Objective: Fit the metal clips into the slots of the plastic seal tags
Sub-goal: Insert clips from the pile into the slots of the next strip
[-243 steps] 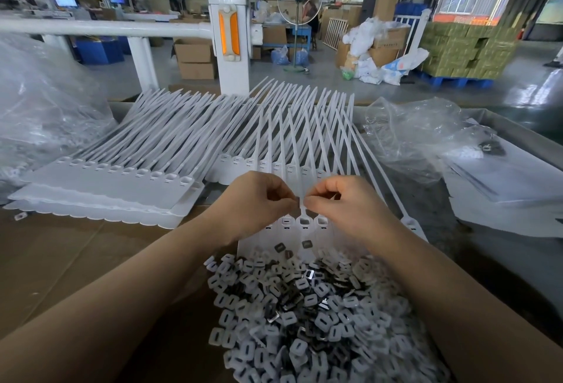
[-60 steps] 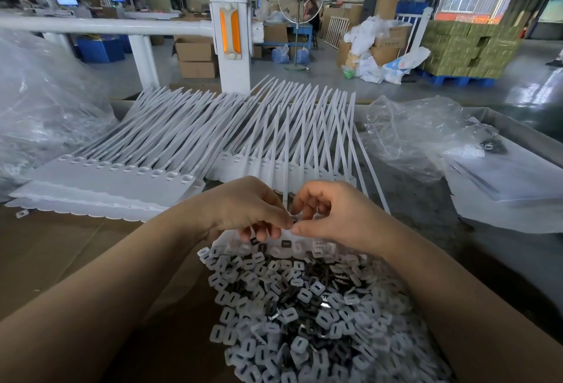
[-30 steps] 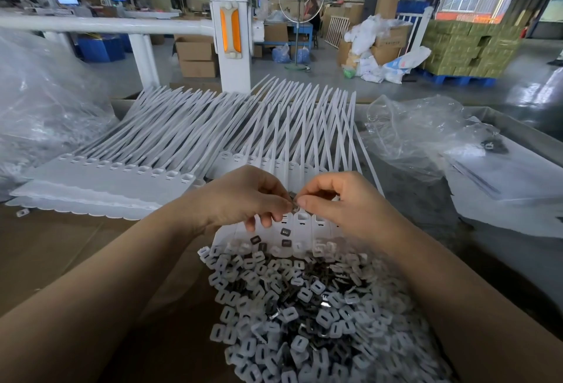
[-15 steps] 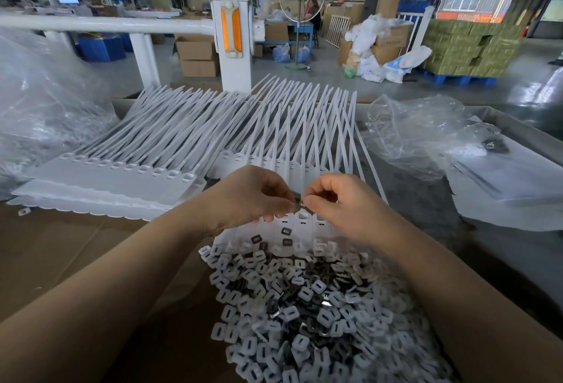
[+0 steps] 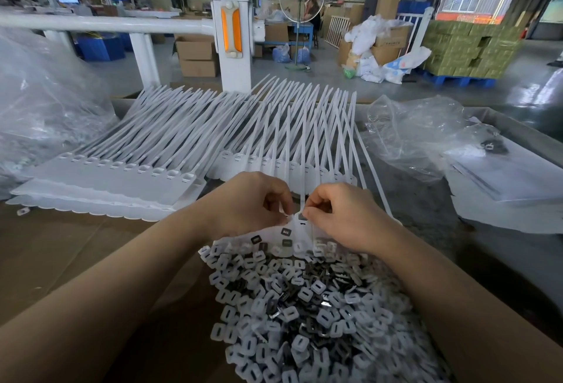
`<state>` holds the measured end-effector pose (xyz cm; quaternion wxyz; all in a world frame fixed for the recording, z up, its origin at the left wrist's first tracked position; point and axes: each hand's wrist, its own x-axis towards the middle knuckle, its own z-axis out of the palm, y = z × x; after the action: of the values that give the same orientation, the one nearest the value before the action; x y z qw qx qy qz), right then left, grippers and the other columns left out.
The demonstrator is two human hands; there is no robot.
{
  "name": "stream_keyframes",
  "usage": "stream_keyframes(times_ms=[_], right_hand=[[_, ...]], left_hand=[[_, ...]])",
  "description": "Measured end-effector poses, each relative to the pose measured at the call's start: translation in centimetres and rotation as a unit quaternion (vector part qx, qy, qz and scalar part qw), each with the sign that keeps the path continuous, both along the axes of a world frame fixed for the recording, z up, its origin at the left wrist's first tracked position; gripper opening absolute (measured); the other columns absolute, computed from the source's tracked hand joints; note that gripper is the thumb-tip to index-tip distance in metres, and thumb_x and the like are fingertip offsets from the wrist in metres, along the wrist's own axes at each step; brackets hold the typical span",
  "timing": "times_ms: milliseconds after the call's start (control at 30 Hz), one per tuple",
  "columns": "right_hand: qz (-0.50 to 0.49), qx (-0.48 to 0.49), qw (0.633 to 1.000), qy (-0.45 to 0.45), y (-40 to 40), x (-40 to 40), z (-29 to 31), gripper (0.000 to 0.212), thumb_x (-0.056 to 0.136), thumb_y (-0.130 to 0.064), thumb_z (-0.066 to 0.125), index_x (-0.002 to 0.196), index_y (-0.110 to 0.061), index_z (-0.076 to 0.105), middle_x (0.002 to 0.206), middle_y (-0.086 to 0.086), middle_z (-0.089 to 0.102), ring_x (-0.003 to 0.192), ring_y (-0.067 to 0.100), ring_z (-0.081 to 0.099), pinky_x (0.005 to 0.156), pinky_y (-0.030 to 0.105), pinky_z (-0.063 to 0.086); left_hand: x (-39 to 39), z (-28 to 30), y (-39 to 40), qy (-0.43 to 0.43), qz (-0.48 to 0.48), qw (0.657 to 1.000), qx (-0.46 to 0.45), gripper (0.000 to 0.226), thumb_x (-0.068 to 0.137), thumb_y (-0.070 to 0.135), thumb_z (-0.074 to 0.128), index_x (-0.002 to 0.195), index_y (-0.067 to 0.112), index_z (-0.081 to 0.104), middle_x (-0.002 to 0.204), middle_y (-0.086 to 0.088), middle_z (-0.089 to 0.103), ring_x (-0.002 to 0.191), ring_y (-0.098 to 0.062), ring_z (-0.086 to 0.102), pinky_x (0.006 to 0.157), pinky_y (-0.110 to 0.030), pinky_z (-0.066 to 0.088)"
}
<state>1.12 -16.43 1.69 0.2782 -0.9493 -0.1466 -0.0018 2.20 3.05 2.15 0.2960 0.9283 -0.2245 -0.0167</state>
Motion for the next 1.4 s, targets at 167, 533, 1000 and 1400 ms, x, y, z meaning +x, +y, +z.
stream_keyframes(times_ms=[167,533,1000,1400], right_hand=[[-0.012,0.004,1.000,0.007,0.1,0.0,0.1,0.017,0.091,-0.038,0.066,0.075,-0.036,0.059,0.075,-0.012,0.065,0.070,0.002,0.058,0.096,0.043,0.047],[-0.021,0.056,0.998,0.012,-0.3,0.8,-0.6,0.011,0.093,-0.035,0.066,0.083,-0.032,0.060,0.082,-0.011,0.064,0.075,0.005,0.062,0.064,0.022,0.045],[-0.028,0.092,0.995,0.024,-0.5,1.5,-0.8,0.010,0.097,-0.034,0.059,0.091,-0.028,0.063,0.086,-0.009,0.068,0.079,0.006,0.065,0.073,0.028,0.054],[-0.032,0.098,0.995,0.009,-0.5,1.3,-0.8,0.008,0.096,-0.033,0.060,0.089,-0.030,0.064,0.087,-0.012,0.066,0.080,0.002,0.062,0.067,0.021,0.046]], left_hand=[[0.1,-0.2,0.0,-0.015,-0.022,1.000,0.006,0.020,0.081,0.020,0.076,0.084,0.038,0.069,0.070,0.013,0.062,0.065,0.000,0.057,0.058,-0.013,0.046],[-0.2,0.0,-0.1,-0.032,-0.056,0.996,0.055,0.025,0.089,0.018,0.066,0.105,0.036,0.069,0.081,0.009,0.062,0.072,-0.007,0.058,0.068,-0.025,0.050],[-1.7,0.1,-2.3,-0.041,-0.157,0.987,-0.018,0.018,0.083,0.014,0.076,0.097,0.026,0.077,0.088,0.021,0.067,0.082,-0.002,0.064,0.072,-0.011,0.046],[-1.5,-0.3,-2.3,0.051,-0.141,0.984,-0.094,0.013,0.079,0.013,0.080,0.088,0.022,0.078,0.083,0.011,0.073,0.076,-0.003,0.067,0.072,-0.014,0.051]])
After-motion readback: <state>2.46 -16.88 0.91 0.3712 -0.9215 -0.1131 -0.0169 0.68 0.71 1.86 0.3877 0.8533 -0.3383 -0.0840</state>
